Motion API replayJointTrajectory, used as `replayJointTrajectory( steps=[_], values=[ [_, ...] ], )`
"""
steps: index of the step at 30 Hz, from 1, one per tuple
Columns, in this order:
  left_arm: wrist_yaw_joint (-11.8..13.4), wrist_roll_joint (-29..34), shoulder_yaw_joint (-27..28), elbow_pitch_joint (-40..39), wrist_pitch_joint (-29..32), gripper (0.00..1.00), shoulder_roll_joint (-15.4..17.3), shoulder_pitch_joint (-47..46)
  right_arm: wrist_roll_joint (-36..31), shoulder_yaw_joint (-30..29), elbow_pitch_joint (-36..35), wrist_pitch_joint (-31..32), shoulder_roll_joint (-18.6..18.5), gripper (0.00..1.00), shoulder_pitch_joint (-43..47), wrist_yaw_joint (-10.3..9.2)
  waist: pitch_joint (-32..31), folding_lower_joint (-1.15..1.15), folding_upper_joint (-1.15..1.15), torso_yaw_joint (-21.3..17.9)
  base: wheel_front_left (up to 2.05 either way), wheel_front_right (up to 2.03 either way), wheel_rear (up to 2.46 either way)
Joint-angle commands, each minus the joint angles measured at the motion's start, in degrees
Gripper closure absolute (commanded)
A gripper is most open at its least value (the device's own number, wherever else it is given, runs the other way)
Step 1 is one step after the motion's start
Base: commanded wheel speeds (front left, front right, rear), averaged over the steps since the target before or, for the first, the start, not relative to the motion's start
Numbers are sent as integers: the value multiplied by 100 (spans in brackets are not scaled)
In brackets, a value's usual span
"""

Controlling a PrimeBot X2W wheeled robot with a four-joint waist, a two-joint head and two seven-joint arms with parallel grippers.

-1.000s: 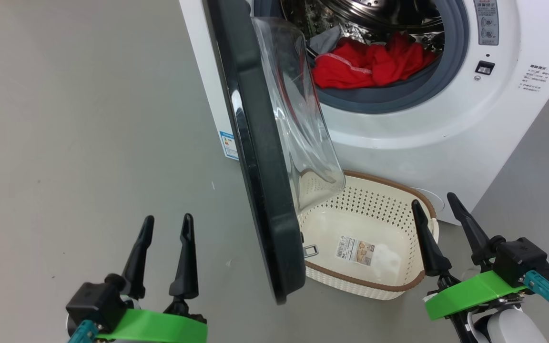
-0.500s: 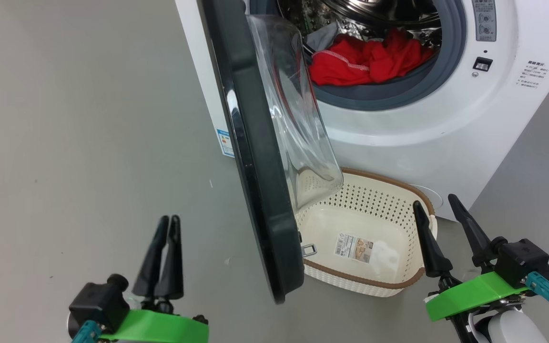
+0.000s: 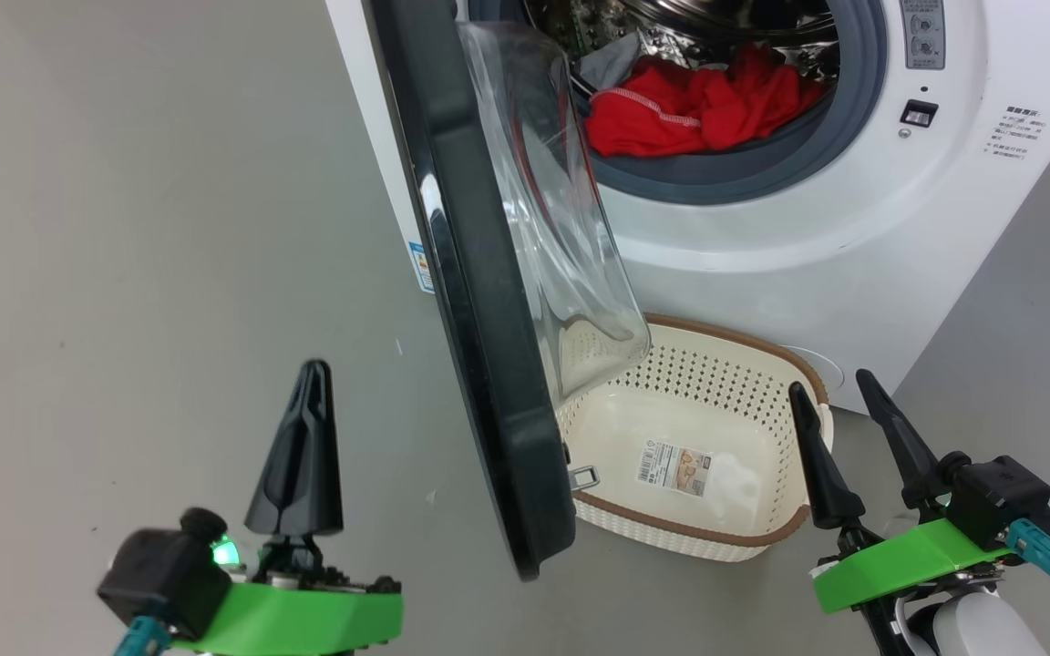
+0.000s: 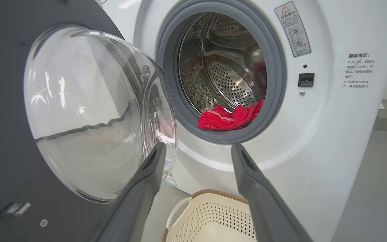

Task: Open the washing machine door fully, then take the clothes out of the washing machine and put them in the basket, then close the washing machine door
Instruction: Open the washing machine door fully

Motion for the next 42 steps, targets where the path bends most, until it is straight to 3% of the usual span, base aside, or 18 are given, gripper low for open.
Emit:
replayJointTrajectory(
  steps=[1,9,20,25,31,42],
  values=[
    [54,-49,200,-290,-45,100,62,-242,-1,136,-155,-37,14,0,-169,28,-6,0,0,-7,0,0,0],
    [75,25,-36,-1331,-45,100,62,-568,40,135,-130,-37,14,0,-187,28,-14,0,0,-41,0,0,0],
    [-188,-119,-828,-1909,312,100,62,-884,102,164,-100,-37,14,0,-237,28,6,0,0,-138,0,0,0],
    [-305,-272,-1448,-1871,760,100,62,-937,92,169,-91,-37,14,0,-255,28,50,0,0,-184,0,0,0],
    [-256,-376,-1991,-1530,1378,100,62,-896,109,184,-78,-37,14,0,-271,28,78,0,0,-244,0,0,0],
    [42,-264,-2072,-905,1885,100,215,-811,162,197,-51,-37,14,0,-241,28,46,0,0,-296,0,0,0]
  ],
)
